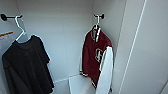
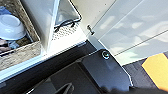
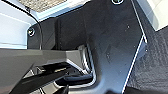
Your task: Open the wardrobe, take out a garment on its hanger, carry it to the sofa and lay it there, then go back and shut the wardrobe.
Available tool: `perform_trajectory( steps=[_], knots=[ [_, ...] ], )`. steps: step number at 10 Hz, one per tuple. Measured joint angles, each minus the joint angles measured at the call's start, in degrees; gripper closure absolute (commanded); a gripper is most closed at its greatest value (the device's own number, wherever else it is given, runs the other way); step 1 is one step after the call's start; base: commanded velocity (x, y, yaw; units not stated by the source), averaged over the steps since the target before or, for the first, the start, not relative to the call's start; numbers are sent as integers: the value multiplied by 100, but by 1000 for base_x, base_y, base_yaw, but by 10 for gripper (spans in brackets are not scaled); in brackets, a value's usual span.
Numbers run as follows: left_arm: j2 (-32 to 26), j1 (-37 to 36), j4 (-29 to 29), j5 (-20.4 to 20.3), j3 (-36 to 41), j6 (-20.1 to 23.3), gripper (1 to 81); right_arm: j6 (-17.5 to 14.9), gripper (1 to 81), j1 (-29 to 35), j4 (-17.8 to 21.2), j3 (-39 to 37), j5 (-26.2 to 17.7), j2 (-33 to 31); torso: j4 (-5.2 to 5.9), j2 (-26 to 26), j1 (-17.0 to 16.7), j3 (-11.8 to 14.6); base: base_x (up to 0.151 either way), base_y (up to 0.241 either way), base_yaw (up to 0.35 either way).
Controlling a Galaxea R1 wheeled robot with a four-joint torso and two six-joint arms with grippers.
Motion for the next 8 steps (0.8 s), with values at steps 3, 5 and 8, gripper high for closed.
perform_trajectory(
  steps=[3, 5, 8],
  knots=[
    [-113, -472, 52, 16, 358, 2, 10, 1, 10, -2, 0, 0, 9, 12, 0, 0, 0, 0, 0, 0, 0],
    [-324, -571, 78, 69, 931, 0, 10, 1, 10, 11, 0, 0, 9, 15, 0, 0, 1, 0, 0, 0, 0],
    [-694, -827, 89, 345, 2004, 2, 10, 0, 10, 44, 0, 0, 13, 12, 0, 0, 1, -2, 0, 0, 0]
  ],
)
